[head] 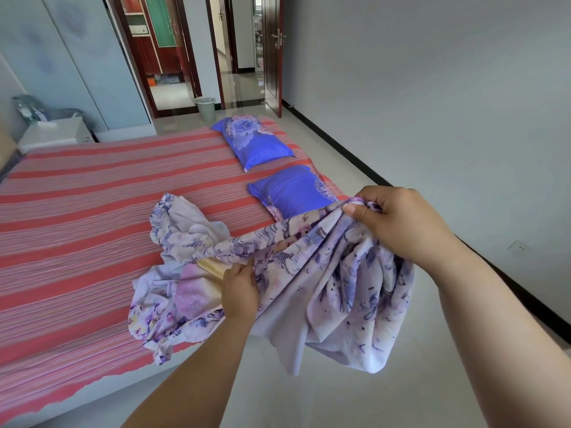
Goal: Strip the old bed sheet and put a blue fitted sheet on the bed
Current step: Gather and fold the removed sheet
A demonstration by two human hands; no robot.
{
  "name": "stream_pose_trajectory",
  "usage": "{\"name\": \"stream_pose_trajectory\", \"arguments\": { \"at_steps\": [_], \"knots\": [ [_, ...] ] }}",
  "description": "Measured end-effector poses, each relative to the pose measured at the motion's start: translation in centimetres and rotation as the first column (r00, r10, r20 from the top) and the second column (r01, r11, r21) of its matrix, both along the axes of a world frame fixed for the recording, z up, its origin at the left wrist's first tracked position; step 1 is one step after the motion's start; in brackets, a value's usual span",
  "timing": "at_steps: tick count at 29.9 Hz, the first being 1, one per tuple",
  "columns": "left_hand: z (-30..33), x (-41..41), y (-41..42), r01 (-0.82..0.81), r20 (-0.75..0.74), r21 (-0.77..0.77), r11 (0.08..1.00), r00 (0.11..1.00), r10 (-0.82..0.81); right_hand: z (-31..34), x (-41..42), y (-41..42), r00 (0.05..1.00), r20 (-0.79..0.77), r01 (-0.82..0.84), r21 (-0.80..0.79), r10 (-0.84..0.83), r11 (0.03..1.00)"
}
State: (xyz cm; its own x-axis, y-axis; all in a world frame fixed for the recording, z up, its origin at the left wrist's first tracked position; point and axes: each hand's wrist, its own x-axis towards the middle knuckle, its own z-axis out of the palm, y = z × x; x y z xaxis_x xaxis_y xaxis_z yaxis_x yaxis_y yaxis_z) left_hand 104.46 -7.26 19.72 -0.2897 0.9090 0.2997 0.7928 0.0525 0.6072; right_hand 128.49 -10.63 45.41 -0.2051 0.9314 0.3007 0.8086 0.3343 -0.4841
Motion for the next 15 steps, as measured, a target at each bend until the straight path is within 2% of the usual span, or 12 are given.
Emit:
{"name": "stream_pose_trajectory", "arguments": {
  "at_steps": [5, 10, 15],
  "knots": [
    [0.4, 0.2, 0.5, -0.042, -0.095, 0.038, 0.998, 0.994, 0.046, 0.1, 0.1, -0.3, 1.0, -0.006, -0.002, -0.006, 0.002, 1.0],
    [1.0, 0.1, 1.1, -0.076, -0.081, 0.068, 0.995, 0.993, 0.082, 0.1, 0.2, -0.4, 1.0, -0.009, 0.013, -0.02, -0.013, 1.0],
    [1.2, -0.6, 1.6, 0.001, -0.083, 0.158, 0.987, 0.996, 0.013, 0.0, 0.3, -0.3, 1.0, -0.015, 0.009, -0.019, -0.009, 1.0]
  ]
}}
